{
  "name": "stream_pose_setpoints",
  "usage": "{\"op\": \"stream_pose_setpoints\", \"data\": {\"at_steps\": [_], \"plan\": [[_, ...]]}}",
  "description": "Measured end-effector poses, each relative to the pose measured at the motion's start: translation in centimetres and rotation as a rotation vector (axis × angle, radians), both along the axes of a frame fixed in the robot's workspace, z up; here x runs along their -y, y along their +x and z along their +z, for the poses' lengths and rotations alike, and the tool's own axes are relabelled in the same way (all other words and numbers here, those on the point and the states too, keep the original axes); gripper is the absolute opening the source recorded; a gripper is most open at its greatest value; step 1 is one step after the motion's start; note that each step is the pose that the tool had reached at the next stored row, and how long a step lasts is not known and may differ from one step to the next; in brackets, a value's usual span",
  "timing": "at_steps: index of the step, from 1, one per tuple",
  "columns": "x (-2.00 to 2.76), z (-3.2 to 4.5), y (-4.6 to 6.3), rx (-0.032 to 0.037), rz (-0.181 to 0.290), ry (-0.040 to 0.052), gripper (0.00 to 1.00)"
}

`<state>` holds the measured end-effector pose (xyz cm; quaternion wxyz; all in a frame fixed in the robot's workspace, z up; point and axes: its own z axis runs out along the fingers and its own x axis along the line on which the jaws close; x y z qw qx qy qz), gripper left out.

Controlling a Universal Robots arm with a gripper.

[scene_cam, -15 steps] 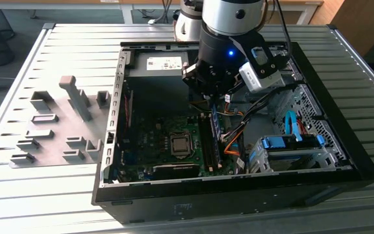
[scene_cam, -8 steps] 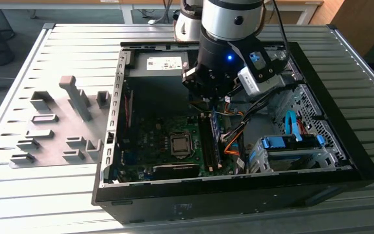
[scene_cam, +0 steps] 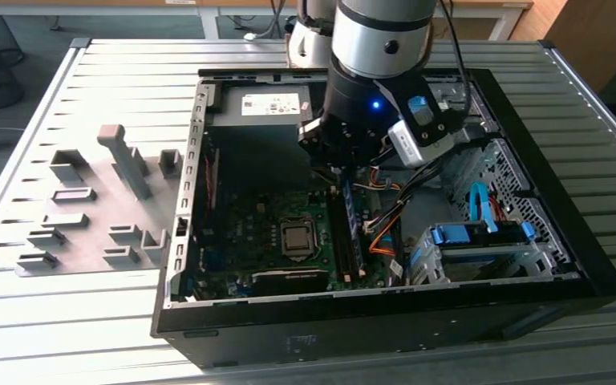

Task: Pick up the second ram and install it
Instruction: 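Insert the second ram into the second slot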

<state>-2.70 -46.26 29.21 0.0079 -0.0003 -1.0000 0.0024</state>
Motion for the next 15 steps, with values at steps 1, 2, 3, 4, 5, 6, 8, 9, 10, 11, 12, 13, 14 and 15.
{"op": "stream_pose_setpoints", "data": {"at_steps": [1, 2, 3, 4, 5, 6, 8, 9, 10, 11, 12, 13, 14, 15], "plan": [[0.01, -0.18, 0.0, 0.0000, 0.000, 0.0000, 0.14], [0.03, -0.36, 0.0, -0.0001, 0.000, 0.0001, 0.14], [0.04, -0.56, 0.0, 0.0000, 0.000, 0.0001, 0.14], [0.05, -0.73, 0.0, -0.0001, -0.001, 0.0000, 0.14], [0.05, -0.92, 0.0, 0.0000, -0.001, 0.0001, 0.14], [0.06, -1.10, 0.0, 0.0000, -0.001, 0.0002, 0.14], [0.06, -1.45, 0.0, 0.0000, -0.002, 0.0000, 0.14], [0.09, -1.63, 0.0, 0.0000, -0.003, 0.0001, 0.14], [0.22, -1.77, 0.0, -0.0001, -0.005, -0.0002, 0.14], [0.36, -1.88, 0.0, -0.0001, -0.007, -0.0002, 0.14], [0.49, -2.02, 0.0, 0.0000, -0.009, 0.0000, 0.14], [0.58, -2.19, 0.0, 0.0000, -0.010, 0.0002, 0.14], [0.65, -2.38, 0.0, 0.0001, -0.012, 0.0005, 0.14], [0.69, -2.55, 0.0, 0.0000, -0.014, 0.0002, 0.14]]}}
